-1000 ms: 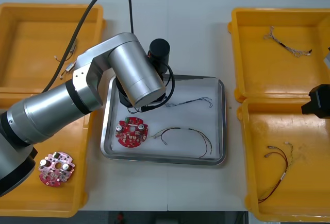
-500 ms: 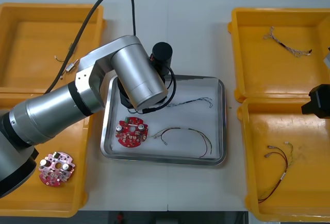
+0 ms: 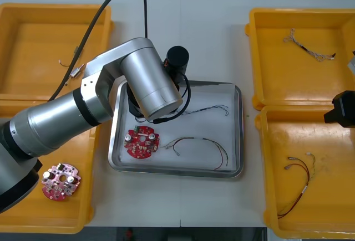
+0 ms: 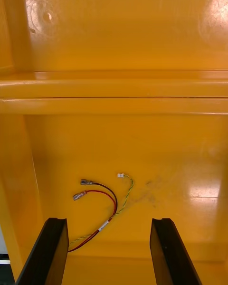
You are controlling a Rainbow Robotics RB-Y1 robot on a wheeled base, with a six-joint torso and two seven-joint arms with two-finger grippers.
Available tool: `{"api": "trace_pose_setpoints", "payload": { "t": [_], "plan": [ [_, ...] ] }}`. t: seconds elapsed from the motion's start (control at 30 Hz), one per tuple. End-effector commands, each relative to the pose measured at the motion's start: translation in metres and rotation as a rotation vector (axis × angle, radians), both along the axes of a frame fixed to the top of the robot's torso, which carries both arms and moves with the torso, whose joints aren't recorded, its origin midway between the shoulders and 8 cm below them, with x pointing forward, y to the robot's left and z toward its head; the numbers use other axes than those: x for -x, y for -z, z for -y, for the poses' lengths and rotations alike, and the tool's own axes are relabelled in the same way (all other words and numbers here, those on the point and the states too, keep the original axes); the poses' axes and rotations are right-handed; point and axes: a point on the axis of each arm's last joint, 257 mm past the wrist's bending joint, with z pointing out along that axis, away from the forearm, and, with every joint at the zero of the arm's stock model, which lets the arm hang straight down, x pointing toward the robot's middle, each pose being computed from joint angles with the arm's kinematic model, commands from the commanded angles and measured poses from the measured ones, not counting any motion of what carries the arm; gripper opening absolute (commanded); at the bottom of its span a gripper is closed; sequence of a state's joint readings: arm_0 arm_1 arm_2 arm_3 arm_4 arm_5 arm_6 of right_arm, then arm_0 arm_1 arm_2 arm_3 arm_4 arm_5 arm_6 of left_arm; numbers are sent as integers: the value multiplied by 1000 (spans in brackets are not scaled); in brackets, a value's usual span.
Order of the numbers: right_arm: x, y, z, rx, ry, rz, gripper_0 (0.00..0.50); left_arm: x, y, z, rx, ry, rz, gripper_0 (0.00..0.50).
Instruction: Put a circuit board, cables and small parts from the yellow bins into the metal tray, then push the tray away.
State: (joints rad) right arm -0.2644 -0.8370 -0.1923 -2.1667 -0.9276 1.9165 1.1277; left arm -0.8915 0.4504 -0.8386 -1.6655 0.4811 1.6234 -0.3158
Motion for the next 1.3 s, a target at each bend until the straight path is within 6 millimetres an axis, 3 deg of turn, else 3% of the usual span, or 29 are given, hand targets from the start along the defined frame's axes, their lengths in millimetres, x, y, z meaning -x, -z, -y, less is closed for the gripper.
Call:
{"api": "trace_pose_setpoints", "payload": {
  "t": [0.03, 0.2, 0.6, 0.83, 1.0, 1.1, 1.3],
  "plan": [
    [1, -18, 9, 40, -16, 37, 500, 5, -38, 8, 50, -11, 53, 446],
    [-1, -25, 1, 28, -43, 46, 500, 12, -64, 2, 58, 7, 53, 481],
    [-3, -47, -42, -43, -191, 61, 500, 25, -143, -66, 37, -13, 104, 500],
    [-5, -55, -79, -8, -332, 69, 500, 34, -162, -114, 24, -27, 57, 500],
    [-2, -53, -110, 62, -462, 67, 500, 47, -173, -161, -24, -14, -3, 500],
    [0, -49, -125, 104, -532, 59, 500, 57, -173, -188, -28, -20, -41, 500],
    [10, -33, -151, 178, -666, 10, 500, 68, -169, -223, -19, 10, -69, 500]
  ]
}}
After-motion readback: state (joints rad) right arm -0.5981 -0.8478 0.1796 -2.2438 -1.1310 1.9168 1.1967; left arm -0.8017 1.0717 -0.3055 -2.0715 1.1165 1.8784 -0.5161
